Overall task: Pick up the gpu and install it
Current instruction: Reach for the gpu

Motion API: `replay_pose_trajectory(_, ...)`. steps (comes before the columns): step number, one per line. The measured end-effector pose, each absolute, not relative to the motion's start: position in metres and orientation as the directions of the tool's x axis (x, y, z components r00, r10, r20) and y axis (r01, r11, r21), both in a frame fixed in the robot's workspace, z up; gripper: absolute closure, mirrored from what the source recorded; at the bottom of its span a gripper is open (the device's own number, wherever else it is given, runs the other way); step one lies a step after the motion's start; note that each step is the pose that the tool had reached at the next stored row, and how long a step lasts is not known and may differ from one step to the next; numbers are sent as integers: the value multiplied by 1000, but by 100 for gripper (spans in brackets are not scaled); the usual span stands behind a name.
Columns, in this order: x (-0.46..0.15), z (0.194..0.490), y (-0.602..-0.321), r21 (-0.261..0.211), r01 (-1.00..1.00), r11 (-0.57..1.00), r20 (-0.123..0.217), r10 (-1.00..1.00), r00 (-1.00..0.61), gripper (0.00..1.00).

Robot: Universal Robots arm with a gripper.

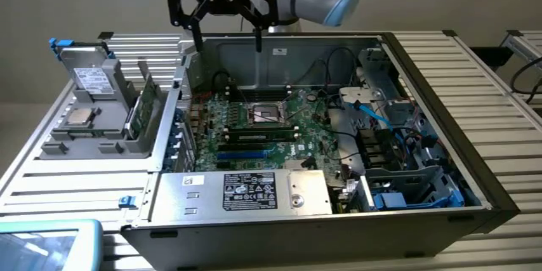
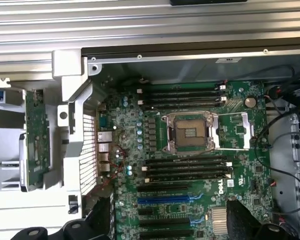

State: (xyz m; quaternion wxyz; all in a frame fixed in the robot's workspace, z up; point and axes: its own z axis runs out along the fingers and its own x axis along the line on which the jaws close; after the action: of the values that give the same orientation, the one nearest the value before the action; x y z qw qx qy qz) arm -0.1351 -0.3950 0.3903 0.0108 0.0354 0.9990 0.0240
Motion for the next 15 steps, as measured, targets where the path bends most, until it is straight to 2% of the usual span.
replay_pose_trajectory(5, -158, 383, -387, 49, 70, 996, -20, 71, -997, 1)
replay_pose_trajectory(6, -162, 382, -386, 49, 70, 996, -20, 71, -997, 10)
replay_pose_trajectory(7, -167, 381, -384, 49, 70, 996, -20, 71, -997, 10)
replay_pose_trajectory(9, -176, 377, -381, 49, 70, 996, -20, 71, -997, 22)
replay_pose_trajectory(10, -180, 376, -380, 49, 70, 996, -20, 71, -997, 22)
replay_pose_trajectory(12, -190, 373, -377, 49, 70, 996, -20, 71, -997, 34)
replay_pose_trajectory(15, -203, 367, -372, 49, 70, 996, -20, 71, -997, 40)
